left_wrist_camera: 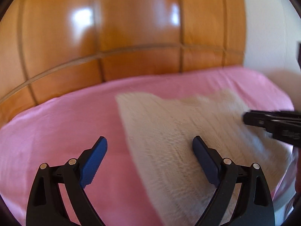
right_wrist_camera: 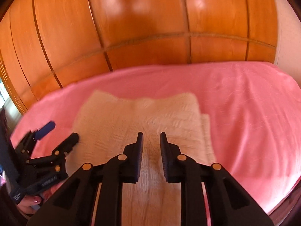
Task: Fold small clothes
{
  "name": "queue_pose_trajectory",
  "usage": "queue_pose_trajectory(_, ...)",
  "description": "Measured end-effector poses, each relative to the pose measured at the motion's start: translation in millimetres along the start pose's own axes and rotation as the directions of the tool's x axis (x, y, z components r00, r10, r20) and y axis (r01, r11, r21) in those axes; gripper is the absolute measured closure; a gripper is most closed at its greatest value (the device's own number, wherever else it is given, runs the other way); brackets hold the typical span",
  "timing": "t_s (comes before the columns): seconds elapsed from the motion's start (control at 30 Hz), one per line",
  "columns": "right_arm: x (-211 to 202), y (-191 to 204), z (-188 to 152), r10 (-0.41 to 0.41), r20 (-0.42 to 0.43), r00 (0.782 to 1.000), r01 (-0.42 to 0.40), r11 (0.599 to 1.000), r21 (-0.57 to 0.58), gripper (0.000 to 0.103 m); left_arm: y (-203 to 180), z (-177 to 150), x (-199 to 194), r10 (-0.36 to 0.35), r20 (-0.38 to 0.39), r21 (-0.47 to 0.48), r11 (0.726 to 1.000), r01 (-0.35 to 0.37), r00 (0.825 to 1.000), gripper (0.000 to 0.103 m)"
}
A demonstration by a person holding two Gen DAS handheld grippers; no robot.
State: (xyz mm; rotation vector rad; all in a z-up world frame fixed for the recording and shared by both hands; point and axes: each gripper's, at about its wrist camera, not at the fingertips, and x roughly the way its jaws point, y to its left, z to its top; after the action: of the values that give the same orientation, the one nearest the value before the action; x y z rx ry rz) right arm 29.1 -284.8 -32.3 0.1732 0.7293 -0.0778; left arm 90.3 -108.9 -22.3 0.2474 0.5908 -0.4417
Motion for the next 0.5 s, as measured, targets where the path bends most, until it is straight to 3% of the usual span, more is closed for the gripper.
queue_pose_trajectory(0.07,13.8,-11.1,-12.8,-0.104,-0.023,0.994,0.104,0.995,0.005,0.099,-14.7,2.8,3.1,-0.001,0.017,0.079,0.997,0.000,1.000,0.013)
queue_pose_trajectory(0.17,22.3,-44.1,-32.9,-0.185,-0.016,0.983,0.185,0.977,0.102,0.099,-31.5,2.9,19.2,-0.060,-0.037,0.112,0.992,0.064,0.997,0.013)
queue_pose_trajectory(0.27,19.4,-62.6,-47.7,-0.145,0.028,0.989,0.138,0.974,0.181,0.099,-35.6,0.1,26.7,-0.047,-0.013,0.104,0.993,0.048,0.999,0.013)
queue_pose_trajectory(0.4,10.7,-56.5,-50.1,-0.155,0.059,0.986,0.147,0.981,0.129,0.097,-25.4,-1.7,20.0,-0.076,-0.012,0.058,0.995,0.077,0.997,0.012)
queue_pose_trajectory(0.5,1.8,-64.5,-39.2,-0.060,0.074,0.995,0.046,0.982,0.181,0.095,-6.5,3.6,4.8,-0.118,-0.033,-0.039,0.992,0.117,0.992,0.012)
